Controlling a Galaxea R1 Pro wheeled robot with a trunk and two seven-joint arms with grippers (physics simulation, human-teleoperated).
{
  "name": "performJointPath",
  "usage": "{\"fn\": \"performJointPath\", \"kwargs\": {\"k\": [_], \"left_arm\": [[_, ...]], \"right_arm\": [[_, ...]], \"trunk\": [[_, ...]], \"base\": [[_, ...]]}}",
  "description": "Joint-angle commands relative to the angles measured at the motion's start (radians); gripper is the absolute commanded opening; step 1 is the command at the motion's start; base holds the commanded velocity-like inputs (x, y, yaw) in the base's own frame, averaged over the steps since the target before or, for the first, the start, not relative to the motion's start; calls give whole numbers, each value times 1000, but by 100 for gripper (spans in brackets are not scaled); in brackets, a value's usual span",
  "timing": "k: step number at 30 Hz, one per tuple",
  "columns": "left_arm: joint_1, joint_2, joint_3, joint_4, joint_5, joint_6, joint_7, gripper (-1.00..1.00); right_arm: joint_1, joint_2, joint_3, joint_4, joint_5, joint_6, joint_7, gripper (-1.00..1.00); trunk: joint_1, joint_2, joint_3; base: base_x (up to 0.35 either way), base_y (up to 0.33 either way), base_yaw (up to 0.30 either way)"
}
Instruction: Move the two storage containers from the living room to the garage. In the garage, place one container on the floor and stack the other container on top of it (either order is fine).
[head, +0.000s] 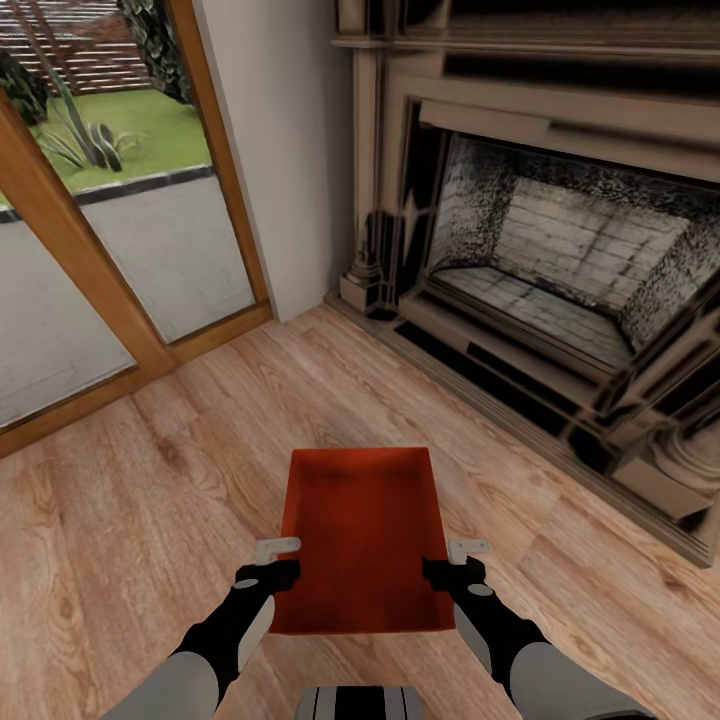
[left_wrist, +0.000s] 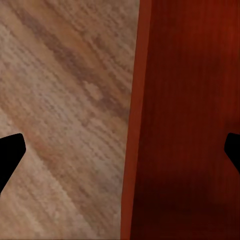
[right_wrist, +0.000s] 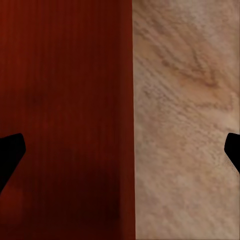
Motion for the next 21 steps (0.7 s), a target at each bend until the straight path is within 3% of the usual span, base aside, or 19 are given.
{"fn": "performJointPath", "kwargs": {"k": [1, 21], "left_arm": [[0, 0, -1, -2, 6, 5, 4, 100], [0, 0, 2, -1, 13, 5, 4, 100]], "right_arm": [[-1, 0, 8, 1, -3, -2, -7, 100], [-1, 0, 8, 1, -3, -2, -7, 100]], "trunk": [[0, 0, -1], [0, 0, -1]], "base": [[29, 0, 0], [3, 0, 0]]}}
